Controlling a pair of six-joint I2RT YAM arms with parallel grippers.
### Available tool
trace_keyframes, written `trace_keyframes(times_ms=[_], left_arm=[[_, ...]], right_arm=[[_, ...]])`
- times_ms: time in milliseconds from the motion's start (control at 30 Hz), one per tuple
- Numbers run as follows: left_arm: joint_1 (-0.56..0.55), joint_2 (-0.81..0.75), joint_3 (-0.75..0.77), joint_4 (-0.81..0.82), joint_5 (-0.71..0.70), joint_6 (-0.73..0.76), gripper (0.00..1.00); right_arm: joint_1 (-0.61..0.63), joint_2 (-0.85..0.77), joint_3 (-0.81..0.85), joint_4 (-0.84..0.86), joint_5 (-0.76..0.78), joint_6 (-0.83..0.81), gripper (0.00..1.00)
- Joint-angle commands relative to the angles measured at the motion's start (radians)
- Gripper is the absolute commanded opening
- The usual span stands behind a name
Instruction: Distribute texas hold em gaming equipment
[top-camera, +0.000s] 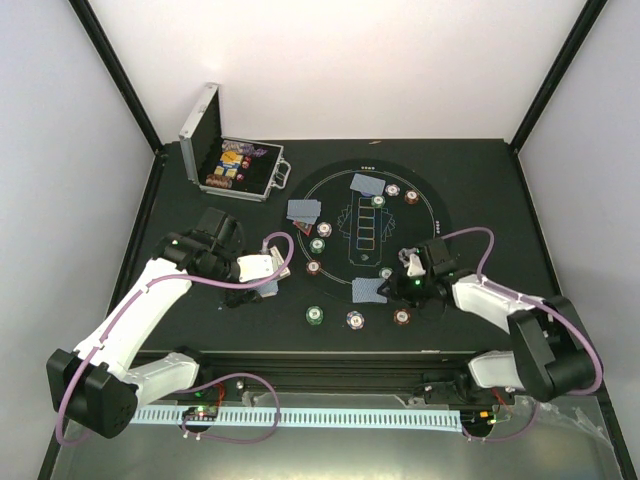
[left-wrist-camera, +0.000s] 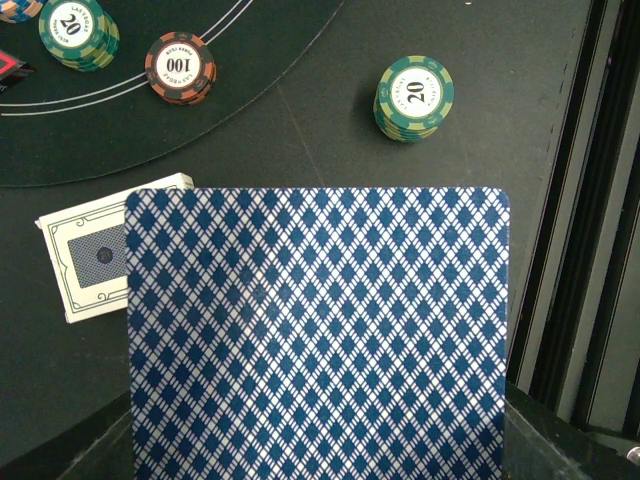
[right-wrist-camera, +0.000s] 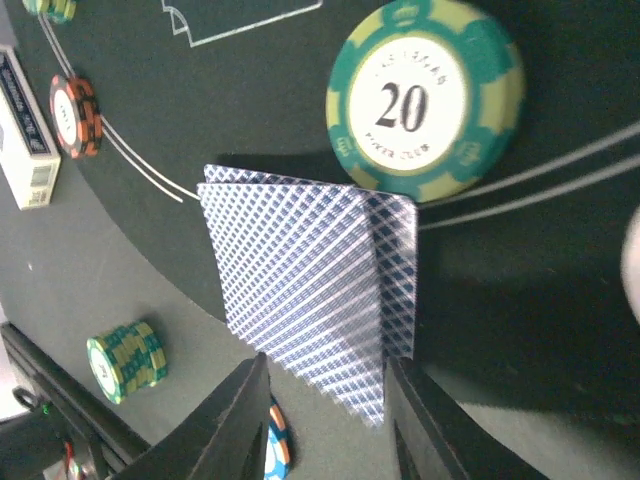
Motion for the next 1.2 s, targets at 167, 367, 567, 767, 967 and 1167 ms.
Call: trace_keyframes(times_ms=[167,367,567,767,967,1167], left_arm=[[0.005,0.002,0.043,-0.018,0.031,0.013,0.02],[0.005,0.005,0.042,-0.014,0.041,0.011,0.02],[0.005,0.007,0.040,-0.014,0.040,0.011,0.02],[0.005,0.005,0.045,-0.019,0.039,0.012,0.02],[0.006,0.002,0.048,-0.021,0.038,0.014,0.01],[0.005,0.001,0.051,-0.027,0.036,0.018,0.02]], right_arm=[[0.003,-0.221,0.125,-0.268,0.122,-0.039,0.55],[0.161,-0.227,0.209,-0.086,-0.008,0.122,0.79],[0.377,-0.050,0.321,0.173,-0.074,0.267,0.88],[0.507,0.139,0.429,0.320,-0.103,0.324,0.89],[0.574,0.288,0.495,0.436,-0.136,0.377,0.89],[0.593,0.402,0.537,0.533,-0.168,0.431,0.87]])
